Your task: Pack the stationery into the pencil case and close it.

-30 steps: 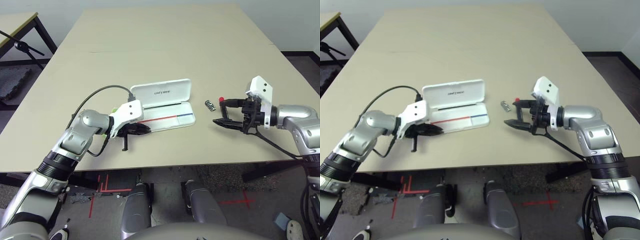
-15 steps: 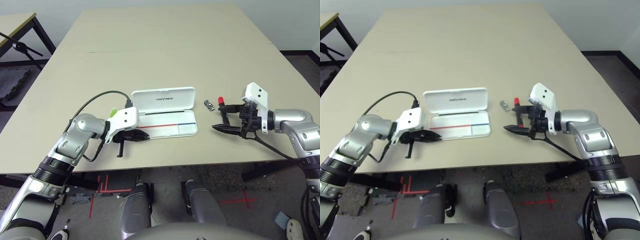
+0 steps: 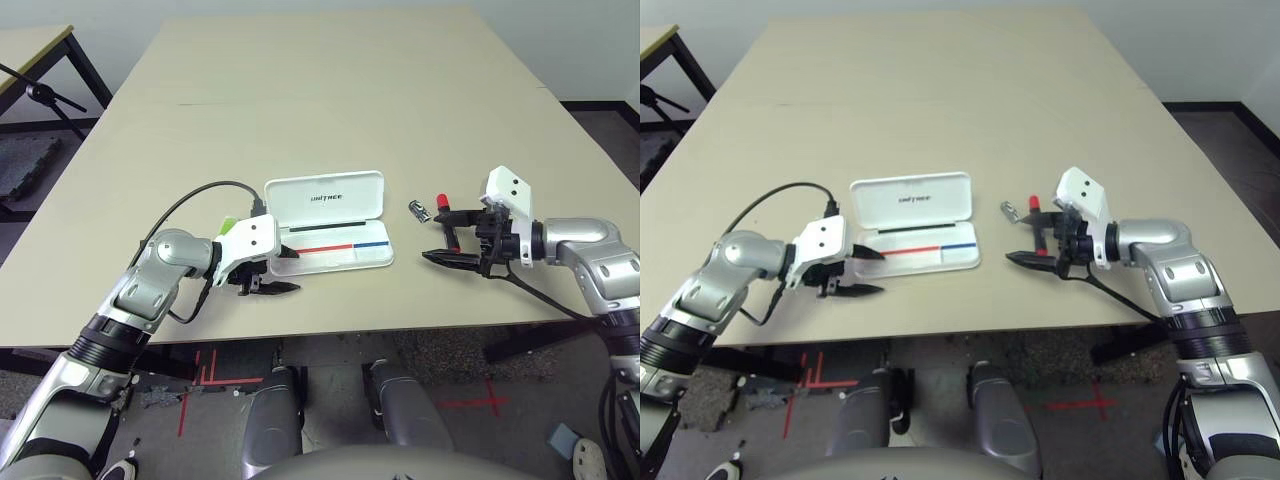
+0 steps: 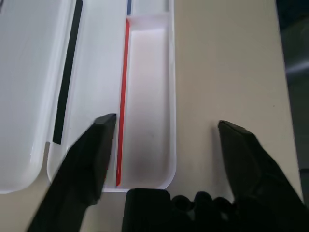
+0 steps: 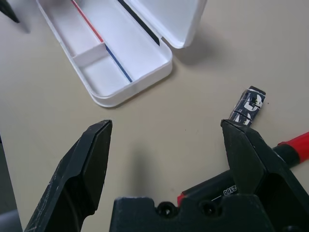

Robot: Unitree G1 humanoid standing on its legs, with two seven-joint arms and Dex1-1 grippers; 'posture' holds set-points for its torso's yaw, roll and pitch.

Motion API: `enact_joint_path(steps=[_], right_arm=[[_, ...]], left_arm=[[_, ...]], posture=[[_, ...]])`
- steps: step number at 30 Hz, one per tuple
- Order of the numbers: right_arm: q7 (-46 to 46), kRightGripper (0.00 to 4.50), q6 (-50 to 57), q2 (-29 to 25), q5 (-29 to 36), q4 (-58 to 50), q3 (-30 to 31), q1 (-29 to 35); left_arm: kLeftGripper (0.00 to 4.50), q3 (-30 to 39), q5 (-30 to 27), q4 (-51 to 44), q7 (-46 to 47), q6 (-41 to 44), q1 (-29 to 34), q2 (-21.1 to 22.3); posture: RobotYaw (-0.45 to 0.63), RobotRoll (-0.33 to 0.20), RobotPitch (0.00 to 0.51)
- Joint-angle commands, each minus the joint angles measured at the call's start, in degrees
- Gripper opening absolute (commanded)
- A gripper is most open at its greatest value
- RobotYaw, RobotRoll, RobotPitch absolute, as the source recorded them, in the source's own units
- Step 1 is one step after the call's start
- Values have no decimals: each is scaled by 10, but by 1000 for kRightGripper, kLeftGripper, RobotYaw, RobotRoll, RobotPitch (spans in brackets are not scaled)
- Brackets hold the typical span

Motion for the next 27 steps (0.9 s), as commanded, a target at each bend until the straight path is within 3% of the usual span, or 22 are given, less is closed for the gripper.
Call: enact_joint_path(steps=[1, 7, 18, 27], right_arm=[[4, 4500, -5, 3, 4, 4, 1, -6], [-52, 4500, -5, 30, 19, 3, -39, -20], [-428, 4500, 151, 162, 32, -44, -204, -54], [-508, 4500, 243, 216, 46, -111, -203, -10]], left_arm=[[4457, 30, -28, -46, -8, 22, 10, 20], [4457, 73, -58, -91, 14, 56, 2, 22], [4457, 81, -53, -80, 30, 55, -5, 19], [4457, 74, -47, -57, 28, 42, -23, 15]], posture=[[-117, 0, 119], [-117, 0, 125], [-142, 0, 141], [-151, 0, 135]])
